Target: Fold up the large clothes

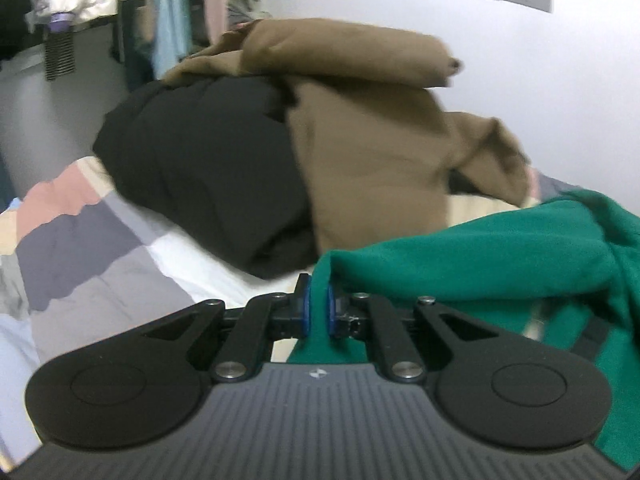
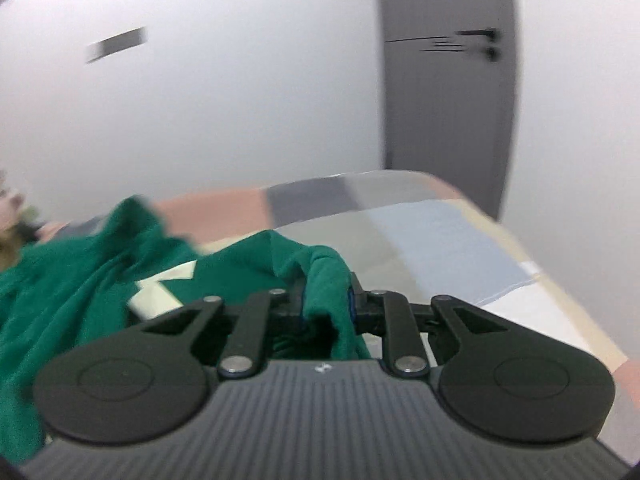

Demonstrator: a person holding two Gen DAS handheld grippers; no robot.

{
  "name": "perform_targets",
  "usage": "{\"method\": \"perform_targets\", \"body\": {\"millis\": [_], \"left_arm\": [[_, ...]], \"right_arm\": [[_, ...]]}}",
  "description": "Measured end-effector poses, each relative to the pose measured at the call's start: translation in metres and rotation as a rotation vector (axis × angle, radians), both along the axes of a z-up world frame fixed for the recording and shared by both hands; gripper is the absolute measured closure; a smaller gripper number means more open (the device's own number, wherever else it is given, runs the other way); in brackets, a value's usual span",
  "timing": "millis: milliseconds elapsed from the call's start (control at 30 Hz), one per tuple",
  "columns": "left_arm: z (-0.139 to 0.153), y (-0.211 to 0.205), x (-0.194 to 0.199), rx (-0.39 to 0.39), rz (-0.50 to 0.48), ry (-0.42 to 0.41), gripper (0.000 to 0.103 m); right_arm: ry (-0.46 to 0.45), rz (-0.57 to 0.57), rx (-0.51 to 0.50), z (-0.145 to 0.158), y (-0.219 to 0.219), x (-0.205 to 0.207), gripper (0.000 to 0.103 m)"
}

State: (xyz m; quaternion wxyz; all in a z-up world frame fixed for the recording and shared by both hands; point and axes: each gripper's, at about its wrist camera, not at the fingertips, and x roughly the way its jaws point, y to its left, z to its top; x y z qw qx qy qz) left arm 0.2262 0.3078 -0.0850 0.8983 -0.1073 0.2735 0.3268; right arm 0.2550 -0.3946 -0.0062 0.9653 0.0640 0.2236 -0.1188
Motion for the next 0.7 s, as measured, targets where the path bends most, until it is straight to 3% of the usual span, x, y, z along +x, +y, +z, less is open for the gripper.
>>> {"method": "perform_targets", "body": {"millis": [67, 167, 367, 633, 667, 700], "left_arm": [[-0.007, 0.011, 0.007, -0.008, 0.011, 0.014, 0.093], [-0.019, 0.016, 0.021, 0.048, 0.014, 0.066, 0.092], [-0.039, 0.022, 0.037, 0.064, 0.011, 0.125, 0.092], [-0.045, 0.020, 0.044, 0.055, 0.019, 0.141, 0.090], [-0.043, 0.020, 0.043, 0.047, 0.022, 0.139, 0.088], [-0.041, 0.020, 0.042, 0.038, 0.028, 0.140, 0.078]], "right_arm": [[0.004, -0.058, -0.024, -0.011, -0.014, 0.014, 0.083], [0.046, -0.119, -0.063, -0.040, -0.034, 0.040, 0.082], [0.197, -0.141, -0.010, -0.096, -0.064, 0.079, 0.081], [0.218, -0.127, -0.006, -0.110, -0.061, 0.089, 0.076], [0.214, -0.123, -0.009, -0.109, -0.060, 0.088, 0.075], [0.205, -0.120, -0.007, -0.106, -0.059, 0.081, 0.074]]}}
